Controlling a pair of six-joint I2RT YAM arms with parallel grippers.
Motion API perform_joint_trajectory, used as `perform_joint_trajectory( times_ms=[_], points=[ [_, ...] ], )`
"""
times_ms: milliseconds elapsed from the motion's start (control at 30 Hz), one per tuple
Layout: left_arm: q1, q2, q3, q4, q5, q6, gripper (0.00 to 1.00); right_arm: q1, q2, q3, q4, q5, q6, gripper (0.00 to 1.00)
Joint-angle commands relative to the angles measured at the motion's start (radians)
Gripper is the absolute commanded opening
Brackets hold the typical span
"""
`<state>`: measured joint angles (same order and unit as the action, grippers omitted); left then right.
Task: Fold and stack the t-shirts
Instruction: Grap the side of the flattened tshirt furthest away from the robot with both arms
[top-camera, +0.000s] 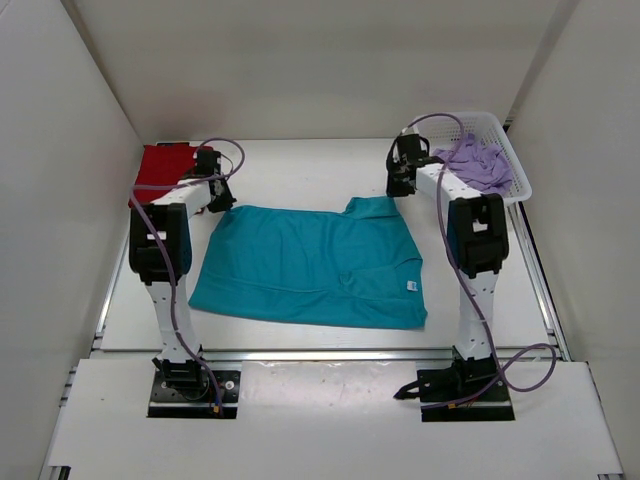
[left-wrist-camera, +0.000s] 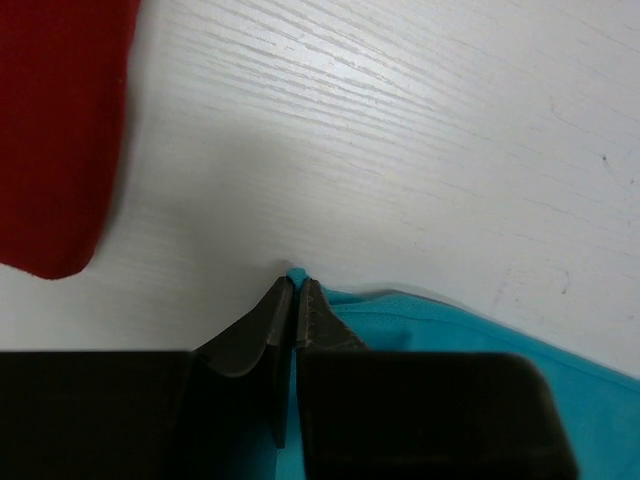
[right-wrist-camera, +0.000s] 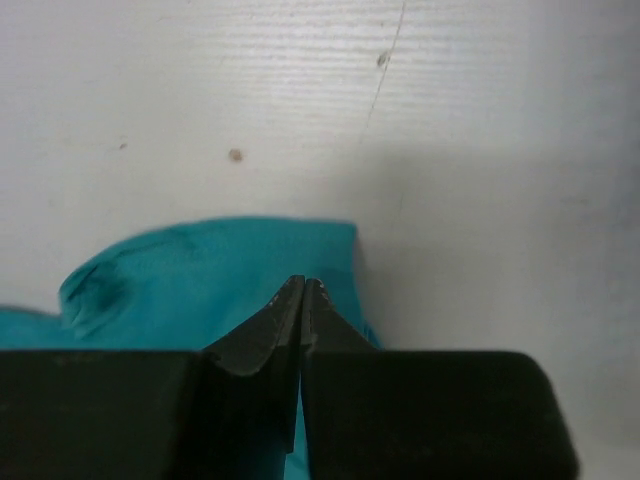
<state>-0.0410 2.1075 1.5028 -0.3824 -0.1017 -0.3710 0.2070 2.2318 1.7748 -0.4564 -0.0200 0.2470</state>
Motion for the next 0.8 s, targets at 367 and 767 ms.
perform_joint_trajectory(
  times_ms=[367,767],
  points=[
    [-0.005,-0.161,-0.059,0.016,0.034,-0.011,0.00,-0.023,-0.147,-0.111,0.059,-0.037,0.014,0.27],
    [-0.011,-0.144,-0.052,0.025,0.031,-0.005,0.00,-0.038,0.009,0.040,0.036,-0.066,0.024,0.36]
  ],
)
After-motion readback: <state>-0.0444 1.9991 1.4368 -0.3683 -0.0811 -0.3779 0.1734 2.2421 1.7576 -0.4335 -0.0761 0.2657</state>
